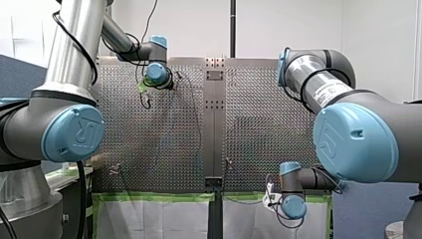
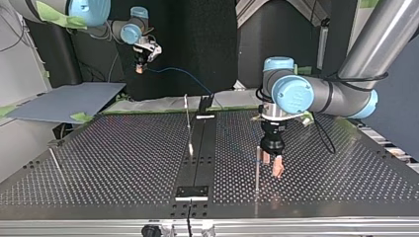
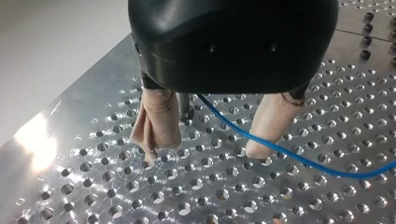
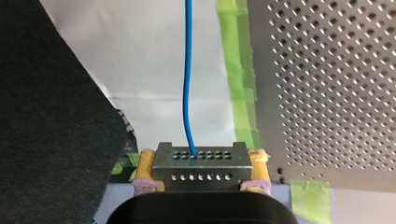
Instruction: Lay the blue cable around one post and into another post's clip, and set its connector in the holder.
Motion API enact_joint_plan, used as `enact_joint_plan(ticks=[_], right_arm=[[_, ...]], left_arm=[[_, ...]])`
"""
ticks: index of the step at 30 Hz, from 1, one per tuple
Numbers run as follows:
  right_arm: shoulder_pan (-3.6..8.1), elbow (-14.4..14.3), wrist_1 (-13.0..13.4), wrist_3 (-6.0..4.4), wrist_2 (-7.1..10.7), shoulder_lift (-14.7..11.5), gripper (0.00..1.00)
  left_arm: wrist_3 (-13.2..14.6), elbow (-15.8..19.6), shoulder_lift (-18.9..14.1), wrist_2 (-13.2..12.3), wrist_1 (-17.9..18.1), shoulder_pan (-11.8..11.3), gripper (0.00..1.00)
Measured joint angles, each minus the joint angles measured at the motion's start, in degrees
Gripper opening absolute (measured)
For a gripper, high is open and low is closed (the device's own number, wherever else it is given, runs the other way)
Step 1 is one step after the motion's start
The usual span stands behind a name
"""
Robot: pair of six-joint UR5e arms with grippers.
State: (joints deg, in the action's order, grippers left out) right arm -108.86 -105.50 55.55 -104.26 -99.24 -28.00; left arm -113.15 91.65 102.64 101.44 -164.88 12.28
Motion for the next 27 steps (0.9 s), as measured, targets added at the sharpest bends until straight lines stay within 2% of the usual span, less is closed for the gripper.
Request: enact_joint_plan(ticks=[7, 12, 17, 27], right_arm=[[3.3, 0.0, -3.3, 1.32, 2.27, -3.4, 0.0], [5.41, 0.0, -3.3, 2.07, 4.56, -5.9, 0.0], [5.57, -0.9, -1.8, 2.54, 6.37, -7.7, 0.0], [4.67, -3.7, 2.8, 3.61, 10.94, -12.3, 0.0]], left_arm=[[0.1, 0.0, 0.0, 0.0, 0.0, 0.1, 1.0], [0.1, 0.0, 0.0, 0.0, 0.0, 0.2, 1.0], [0.1, 0.0, 0.0, 0.0, 0.0, 0.2, 1.0], [0.2, 0.0, 0.0, 0.3, 0.0, 0.3, 1.0]])
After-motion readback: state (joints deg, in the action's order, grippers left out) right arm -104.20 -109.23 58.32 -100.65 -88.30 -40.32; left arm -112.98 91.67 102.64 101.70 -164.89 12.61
